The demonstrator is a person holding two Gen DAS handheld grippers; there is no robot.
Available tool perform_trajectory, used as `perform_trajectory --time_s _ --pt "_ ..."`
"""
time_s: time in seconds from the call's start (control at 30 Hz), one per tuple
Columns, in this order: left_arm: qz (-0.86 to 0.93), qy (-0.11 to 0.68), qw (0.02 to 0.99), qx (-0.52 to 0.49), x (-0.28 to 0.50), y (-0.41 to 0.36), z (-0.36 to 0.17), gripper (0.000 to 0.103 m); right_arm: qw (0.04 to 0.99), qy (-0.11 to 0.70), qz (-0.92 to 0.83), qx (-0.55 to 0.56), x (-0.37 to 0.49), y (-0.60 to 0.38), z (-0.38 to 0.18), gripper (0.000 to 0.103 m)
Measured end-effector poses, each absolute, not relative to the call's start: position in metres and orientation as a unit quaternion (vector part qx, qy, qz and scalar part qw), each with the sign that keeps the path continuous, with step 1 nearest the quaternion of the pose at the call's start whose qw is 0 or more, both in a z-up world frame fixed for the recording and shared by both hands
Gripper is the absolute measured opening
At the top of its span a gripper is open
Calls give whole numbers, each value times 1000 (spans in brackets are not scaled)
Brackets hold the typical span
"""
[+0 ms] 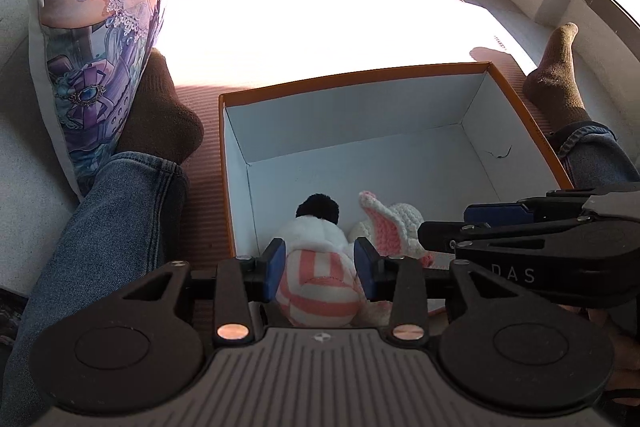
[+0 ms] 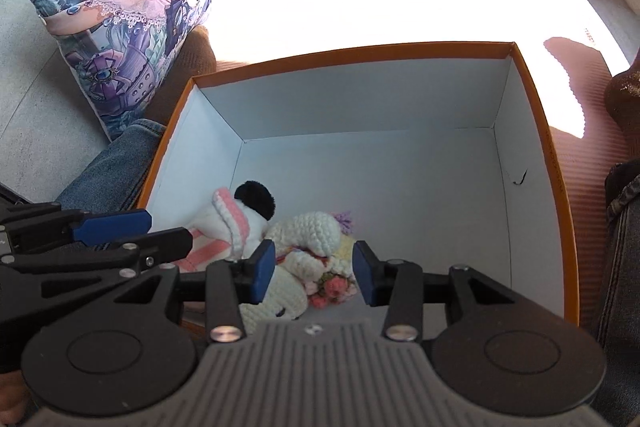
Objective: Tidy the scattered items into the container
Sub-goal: 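Withdraw both open tools from the box back toward the pile, then grasp the brown photo-card box with the left tool while the right tool grasps the pink pouch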
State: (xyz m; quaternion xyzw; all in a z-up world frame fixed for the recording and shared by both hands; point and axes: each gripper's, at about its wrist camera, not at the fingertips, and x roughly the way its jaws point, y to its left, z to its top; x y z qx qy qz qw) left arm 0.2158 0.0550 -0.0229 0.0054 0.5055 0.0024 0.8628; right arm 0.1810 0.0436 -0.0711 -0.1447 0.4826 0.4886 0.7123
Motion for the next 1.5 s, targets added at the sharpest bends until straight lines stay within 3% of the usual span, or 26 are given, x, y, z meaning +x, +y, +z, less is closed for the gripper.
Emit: perform_trajectory --time_s 0.6,1.3,1.5 --pt "2 473 881 25 128 20 22 50 772 359 507 -135 116 -68 -4 60" --pt "-17 516 855 52 58 -5 -21 53 790 398 428 -187 75 -146 -61 63" --pt "-43 534 844 13 53 9 -34 53 779 415 419 -215 81 -146 -72 62"
